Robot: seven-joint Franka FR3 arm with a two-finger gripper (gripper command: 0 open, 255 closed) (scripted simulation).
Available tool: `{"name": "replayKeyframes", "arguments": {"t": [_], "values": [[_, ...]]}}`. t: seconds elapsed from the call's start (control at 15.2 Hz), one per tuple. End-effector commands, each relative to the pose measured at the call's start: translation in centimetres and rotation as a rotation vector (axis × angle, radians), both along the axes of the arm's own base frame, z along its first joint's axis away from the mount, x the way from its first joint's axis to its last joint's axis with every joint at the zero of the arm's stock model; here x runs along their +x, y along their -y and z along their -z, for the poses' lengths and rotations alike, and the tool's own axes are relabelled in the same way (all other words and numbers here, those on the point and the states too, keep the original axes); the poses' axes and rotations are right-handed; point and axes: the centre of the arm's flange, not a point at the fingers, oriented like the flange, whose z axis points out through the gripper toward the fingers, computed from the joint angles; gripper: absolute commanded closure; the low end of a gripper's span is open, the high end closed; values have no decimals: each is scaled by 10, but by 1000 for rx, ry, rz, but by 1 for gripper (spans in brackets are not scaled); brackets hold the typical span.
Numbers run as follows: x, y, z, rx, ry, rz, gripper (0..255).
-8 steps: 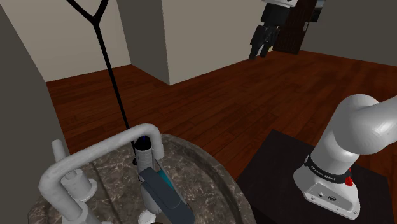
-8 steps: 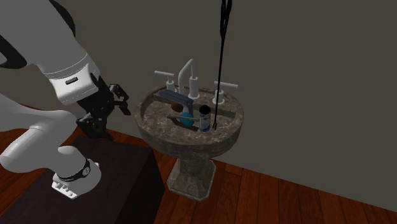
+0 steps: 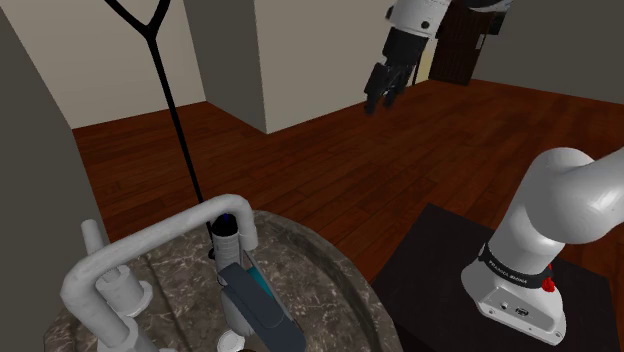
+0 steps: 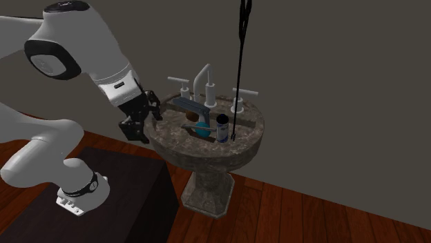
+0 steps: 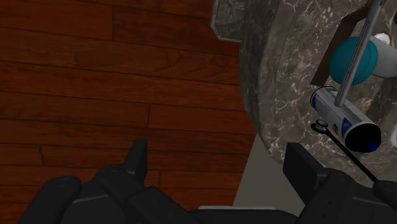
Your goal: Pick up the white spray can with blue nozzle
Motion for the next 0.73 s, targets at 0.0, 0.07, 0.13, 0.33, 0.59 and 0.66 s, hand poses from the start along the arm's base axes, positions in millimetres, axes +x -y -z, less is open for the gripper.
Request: {"name": "replayKeyframes", "arguments": {"t": [0.0,0.07,0.13,0.33,0.59,0.66], "values": [[5,-21,14,-6,19,-6,0],[8,-32,20,-9,28,-9,0],[11,-43,26,-12,36,-13,0],[21,-77,45,-21,62,-23,0],[35,-121,71,-34,96,-37,0],[38,-133,77,-37,105,-41,0]]}}
